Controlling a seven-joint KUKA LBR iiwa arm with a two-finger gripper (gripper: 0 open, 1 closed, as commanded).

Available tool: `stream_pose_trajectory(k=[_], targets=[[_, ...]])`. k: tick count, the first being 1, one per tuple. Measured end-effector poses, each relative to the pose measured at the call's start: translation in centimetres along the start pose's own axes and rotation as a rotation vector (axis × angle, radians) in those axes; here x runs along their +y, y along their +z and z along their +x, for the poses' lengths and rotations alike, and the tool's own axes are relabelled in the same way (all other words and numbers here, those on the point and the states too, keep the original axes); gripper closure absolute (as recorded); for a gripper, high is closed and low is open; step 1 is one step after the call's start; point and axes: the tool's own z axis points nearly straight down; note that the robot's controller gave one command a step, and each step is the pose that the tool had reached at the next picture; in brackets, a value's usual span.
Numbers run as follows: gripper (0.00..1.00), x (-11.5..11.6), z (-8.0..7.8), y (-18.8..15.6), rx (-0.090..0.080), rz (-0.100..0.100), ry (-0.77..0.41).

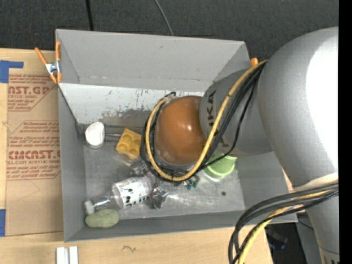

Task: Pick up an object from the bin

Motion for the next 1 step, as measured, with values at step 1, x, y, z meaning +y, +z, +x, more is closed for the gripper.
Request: stream_pose_trajectory(k=[1], targets=[[1.00,0.07,0.15,-0.44,0.007,-0.003,0.000]])
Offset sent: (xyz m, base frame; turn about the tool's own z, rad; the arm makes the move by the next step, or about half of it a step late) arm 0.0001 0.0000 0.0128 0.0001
